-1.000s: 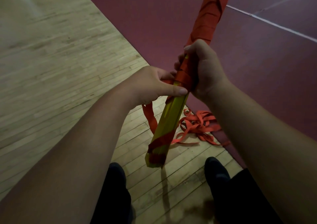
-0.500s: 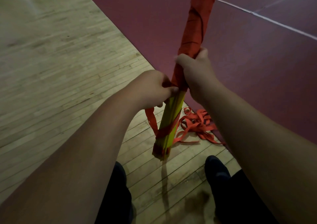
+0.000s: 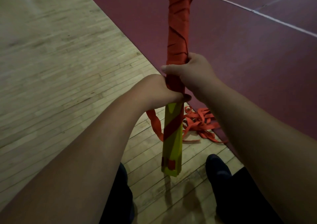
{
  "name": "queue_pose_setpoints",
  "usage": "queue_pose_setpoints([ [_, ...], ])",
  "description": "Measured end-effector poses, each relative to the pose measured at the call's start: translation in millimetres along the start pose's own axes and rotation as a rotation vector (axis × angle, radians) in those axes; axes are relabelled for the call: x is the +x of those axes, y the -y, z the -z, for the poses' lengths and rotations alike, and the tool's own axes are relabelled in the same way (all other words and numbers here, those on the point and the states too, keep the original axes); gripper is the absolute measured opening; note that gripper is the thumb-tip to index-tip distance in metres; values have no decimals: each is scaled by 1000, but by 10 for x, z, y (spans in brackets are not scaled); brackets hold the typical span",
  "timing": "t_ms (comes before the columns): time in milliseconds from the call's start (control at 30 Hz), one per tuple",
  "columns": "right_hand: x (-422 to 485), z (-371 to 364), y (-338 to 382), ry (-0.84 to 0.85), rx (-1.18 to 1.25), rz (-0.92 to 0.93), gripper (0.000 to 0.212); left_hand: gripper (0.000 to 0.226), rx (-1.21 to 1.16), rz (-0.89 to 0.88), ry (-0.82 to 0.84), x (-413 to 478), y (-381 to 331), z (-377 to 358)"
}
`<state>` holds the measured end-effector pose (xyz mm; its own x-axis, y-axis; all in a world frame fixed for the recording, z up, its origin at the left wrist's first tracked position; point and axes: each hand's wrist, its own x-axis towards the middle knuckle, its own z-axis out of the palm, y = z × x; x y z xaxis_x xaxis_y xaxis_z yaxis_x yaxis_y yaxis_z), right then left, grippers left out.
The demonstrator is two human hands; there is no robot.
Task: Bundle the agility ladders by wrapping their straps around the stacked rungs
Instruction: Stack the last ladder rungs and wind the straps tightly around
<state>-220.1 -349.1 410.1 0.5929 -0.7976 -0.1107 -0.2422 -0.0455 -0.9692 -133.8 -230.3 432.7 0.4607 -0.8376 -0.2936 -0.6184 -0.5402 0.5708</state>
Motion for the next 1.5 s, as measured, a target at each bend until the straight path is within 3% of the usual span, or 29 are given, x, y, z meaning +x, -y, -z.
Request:
queue_pose_setpoints([
  [133,-13,14,20,-5,68,-52,51,28,-94,-38,21,1,6,-15],
  [300,-103,147,181,130,573,-150,46,15,-316,-165,251,-35,2,21],
  [433,-144,209,221,239,769,-179,32,26,-374,-222,350,-39,-3,62],
  [533,-125,176,198,106,674,-219,44,30,-268,-196,362,-4,18,89],
  [733,-2,170,-18,-223,128,-183,54,37,-59,-103,333,37,28,-51],
  [867,37,166,-105,-276,100,-289,61,34,42,-102,245,65,-25,-232],
  [1000,77,204,0,-182,288,-346,41,39,-60,-67,198,82,42,-161],
  [1100,81,253,73,-45,508,-314,31,39,-361,-59,226,103,126,-18],
  [1200,34,274,123,110,582,-266,18,29,-613,-107,280,111,183,68],
  [1500,-105,255,132,373,678,-379,42,23,-627,-153,239,124,179,5],
])
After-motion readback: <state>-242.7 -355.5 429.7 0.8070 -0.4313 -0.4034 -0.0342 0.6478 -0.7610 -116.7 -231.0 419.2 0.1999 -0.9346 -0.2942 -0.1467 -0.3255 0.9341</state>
